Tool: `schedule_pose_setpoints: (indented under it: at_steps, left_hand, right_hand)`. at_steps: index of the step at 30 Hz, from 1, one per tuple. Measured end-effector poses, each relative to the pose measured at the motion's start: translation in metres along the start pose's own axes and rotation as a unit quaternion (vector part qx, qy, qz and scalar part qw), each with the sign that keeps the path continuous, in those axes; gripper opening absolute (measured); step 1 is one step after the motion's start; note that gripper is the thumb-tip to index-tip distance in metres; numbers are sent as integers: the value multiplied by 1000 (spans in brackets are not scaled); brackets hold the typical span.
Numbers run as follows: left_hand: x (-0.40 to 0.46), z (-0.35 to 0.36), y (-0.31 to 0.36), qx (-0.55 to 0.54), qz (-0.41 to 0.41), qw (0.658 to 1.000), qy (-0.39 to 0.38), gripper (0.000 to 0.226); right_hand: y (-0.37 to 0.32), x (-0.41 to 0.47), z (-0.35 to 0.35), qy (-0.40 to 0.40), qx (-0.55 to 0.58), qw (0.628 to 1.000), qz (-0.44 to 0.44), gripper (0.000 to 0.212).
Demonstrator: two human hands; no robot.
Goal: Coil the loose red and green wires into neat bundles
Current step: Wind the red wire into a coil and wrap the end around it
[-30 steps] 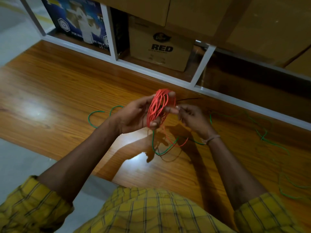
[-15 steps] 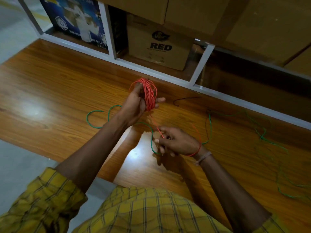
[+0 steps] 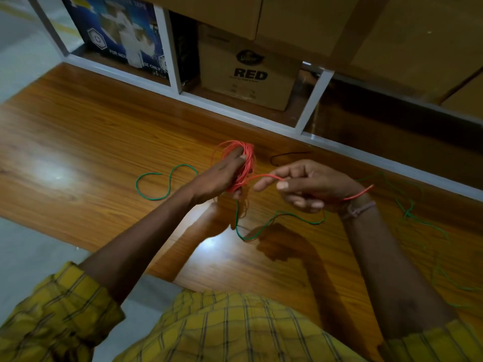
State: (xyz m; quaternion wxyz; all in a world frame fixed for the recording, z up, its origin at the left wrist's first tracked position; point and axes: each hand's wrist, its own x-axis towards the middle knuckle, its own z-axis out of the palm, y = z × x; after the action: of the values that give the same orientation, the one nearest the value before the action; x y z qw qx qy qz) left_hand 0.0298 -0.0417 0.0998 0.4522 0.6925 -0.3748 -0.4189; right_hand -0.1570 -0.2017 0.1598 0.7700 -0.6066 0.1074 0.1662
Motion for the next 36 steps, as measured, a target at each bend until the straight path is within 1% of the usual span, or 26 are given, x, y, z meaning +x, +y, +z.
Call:
schedule_pose_setpoints:
  at_steps: [2,3,4,6,8,9,11,14,17,19,21,24,28,31,34,36]
  left_hand:
    - [-2,-4,1,-27,-15,998,-53,46]
    - [-3,-6,1,-55,-7,994,-93,41]
    - [-3,-8,0,-84,-2,989,-124,42]
    - [-2,-12,-4,-140,-4,976,-166,50]
    - [-2,-16,-10,-222,-3,953,-207,50]
    - [-2,-19,-12,-251,-10,943,-216,49]
    - [-1,-26,-16,-273,-29,935,-223,49]
    - [-3,-30,-13,-313,-21,914,-256,54]
    - [-2,-31,-10,-372,-18,895,-246,63]
    - [0,-30,-11,-406,-14,884,-231,75]
    - [3,-29,-13,-432,-4,877,-209,81]
    - [8,-24,-15,-468,9,869,-158,76]
    - [12,-17,-12,-498,-15,863,-77,63]
    - [14,-13,-9,-501,-30,864,-40,56]
    - [14,-10,-9,-513,-32,857,-38,66]
    - [13,-9,-10,-512,-26,858,-37,70]
  right_hand:
    - [1,-1,-15,-30,106,994,-22,39]
    - [3,-1,-23,-47,150,987,-38,40]
    - [5,0,-30,-62,180,980,-55,39]
    - [8,0,-40,-71,197,974,-81,34]
    - [12,-2,-47,-60,196,974,-98,29]
    - [14,-1,-50,-45,187,976,-103,26]
    - [14,1,-50,5,142,984,-105,21]
    - [13,11,-46,136,35,985,-95,19]
    - [20,23,-43,273,-83,954,-97,22]
    - [28,30,-39,332,-115,927,-129,18]
    - [35,37,-31,374,-130,904,-161,12]
    - [46,43,-12,403,-167,879,-192,8]
    - [61,50,7,431,-215,851,-209,16]
    - [67,55,13,459,-214,836,-210,19]
    - [71,58,19,470,-209,830,-213,20]
    - [70,57,23,476,-199,829,-217,16]
